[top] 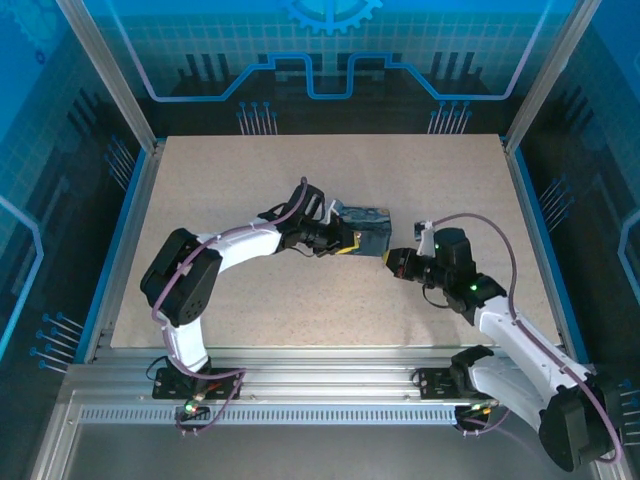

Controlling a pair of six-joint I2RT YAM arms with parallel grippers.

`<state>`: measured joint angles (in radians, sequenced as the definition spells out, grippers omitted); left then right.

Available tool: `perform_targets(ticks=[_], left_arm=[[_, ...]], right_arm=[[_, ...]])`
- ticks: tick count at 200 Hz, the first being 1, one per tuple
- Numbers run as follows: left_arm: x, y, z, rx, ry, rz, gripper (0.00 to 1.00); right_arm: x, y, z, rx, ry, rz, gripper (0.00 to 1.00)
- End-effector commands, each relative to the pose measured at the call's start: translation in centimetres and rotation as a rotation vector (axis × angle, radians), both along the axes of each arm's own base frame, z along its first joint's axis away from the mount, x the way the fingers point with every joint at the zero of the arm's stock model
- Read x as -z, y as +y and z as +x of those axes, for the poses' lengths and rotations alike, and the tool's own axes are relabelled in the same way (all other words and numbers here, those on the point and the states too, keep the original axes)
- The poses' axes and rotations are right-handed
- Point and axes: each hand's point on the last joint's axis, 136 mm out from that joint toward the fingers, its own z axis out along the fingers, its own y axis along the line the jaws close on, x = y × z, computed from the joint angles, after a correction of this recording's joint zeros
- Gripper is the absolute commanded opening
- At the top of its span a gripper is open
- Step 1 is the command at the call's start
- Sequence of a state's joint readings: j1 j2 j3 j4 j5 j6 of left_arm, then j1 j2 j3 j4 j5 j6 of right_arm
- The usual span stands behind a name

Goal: Unlock the padlock with the key

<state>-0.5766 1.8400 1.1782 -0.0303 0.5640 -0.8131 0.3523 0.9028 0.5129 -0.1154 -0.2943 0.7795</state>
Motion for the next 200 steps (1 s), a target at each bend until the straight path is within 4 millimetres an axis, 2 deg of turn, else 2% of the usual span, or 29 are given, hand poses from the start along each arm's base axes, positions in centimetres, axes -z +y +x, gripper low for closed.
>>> perform_targets(ticks=[1,45,94,200], left_arm=[[-1.0,-0.7,0.6,-0.004,0.038,-0.051,0.00],[-0.9,-0.8,0.7,-0.009,0.049,-0.063,0.00],[-1.1,-0.9,0.9,-0.020,0.048,-0.089,0.00],[-1.0,-0.9,1.0,-0.031,0.055,-0.106,0.00]], right_arm=[[-0.7,0.6,-0.1,0.007,-0.010,0.093,0.00],[-0.8,0.8,-0.2,0.021,-0.010,0.144,0.00],[-1.9,1.3,0.0,0.024,-0.016,0.191,0.00],[-6.4,1.6,1.5,0.085,-0.062,0.343,0.00]])
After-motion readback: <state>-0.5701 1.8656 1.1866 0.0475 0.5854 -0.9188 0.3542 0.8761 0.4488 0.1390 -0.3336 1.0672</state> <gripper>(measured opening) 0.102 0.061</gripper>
